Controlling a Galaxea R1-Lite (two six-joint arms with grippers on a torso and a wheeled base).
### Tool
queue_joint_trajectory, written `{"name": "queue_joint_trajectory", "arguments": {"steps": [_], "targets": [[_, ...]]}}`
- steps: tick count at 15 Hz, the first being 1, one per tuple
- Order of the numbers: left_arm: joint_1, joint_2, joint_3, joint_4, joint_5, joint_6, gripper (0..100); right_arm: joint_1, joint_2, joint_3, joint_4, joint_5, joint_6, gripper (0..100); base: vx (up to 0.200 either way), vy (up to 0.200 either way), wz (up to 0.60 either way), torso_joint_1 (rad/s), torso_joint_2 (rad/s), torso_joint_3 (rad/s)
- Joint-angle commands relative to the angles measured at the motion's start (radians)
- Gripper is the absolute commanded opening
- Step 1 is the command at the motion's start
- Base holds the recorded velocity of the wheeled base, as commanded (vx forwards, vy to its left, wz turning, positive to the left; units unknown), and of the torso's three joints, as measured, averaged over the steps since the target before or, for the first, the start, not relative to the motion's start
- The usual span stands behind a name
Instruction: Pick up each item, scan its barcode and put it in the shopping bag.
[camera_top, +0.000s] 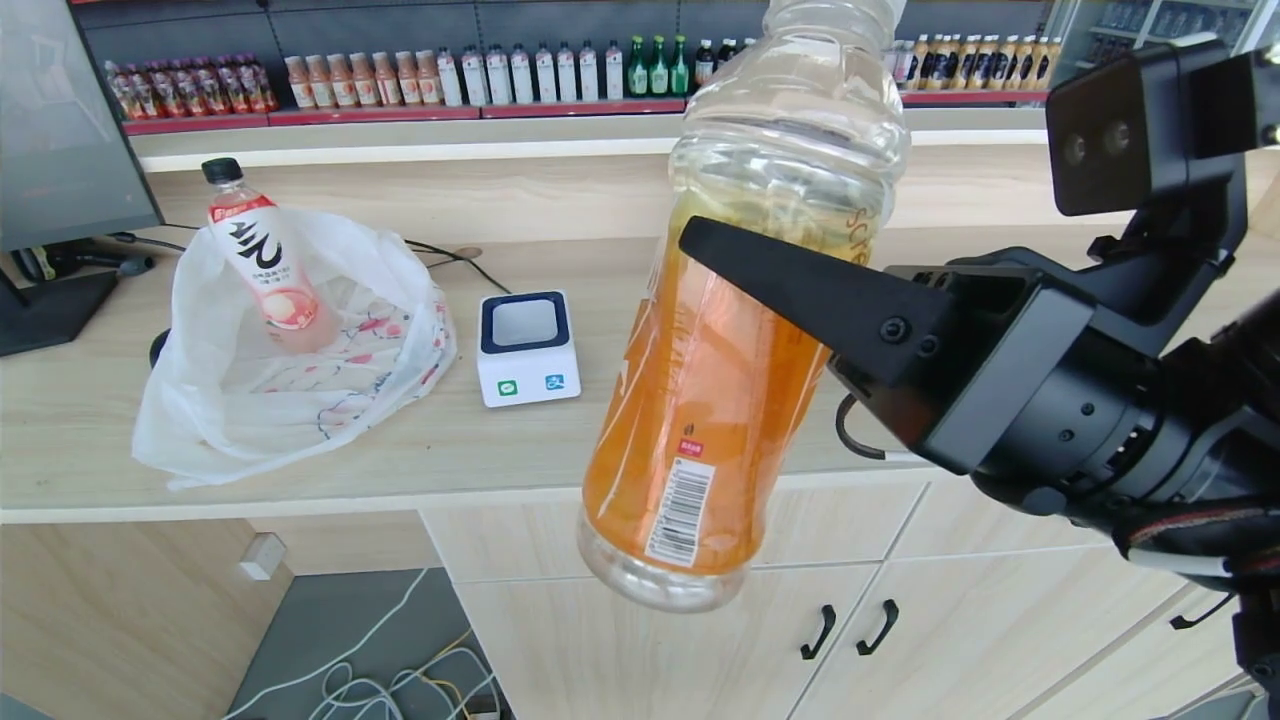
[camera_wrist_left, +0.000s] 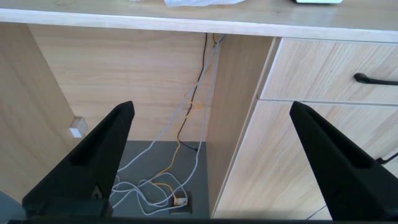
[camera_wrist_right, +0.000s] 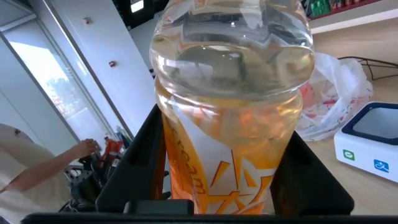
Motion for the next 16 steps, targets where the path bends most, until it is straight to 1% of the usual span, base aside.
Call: {"name": "queue_joint_trajectory", "arguments": {"steps": [1,16], "targets": [[0.001,0.000,0.000,0.000,0.001,0.000,100,0.004,0.005,0.001,-0.002,0.000,0.000,0,0.000,0.000,0.00,0.000,0.00,0.000],[0.001,0.000,0.000,0.000,-0.001,0.000,100,0.007,-0.015,0.028,-0.008,-0.006,0.011,0,0.000,0.000,0.00,0.000,0.00,0.000]]}}
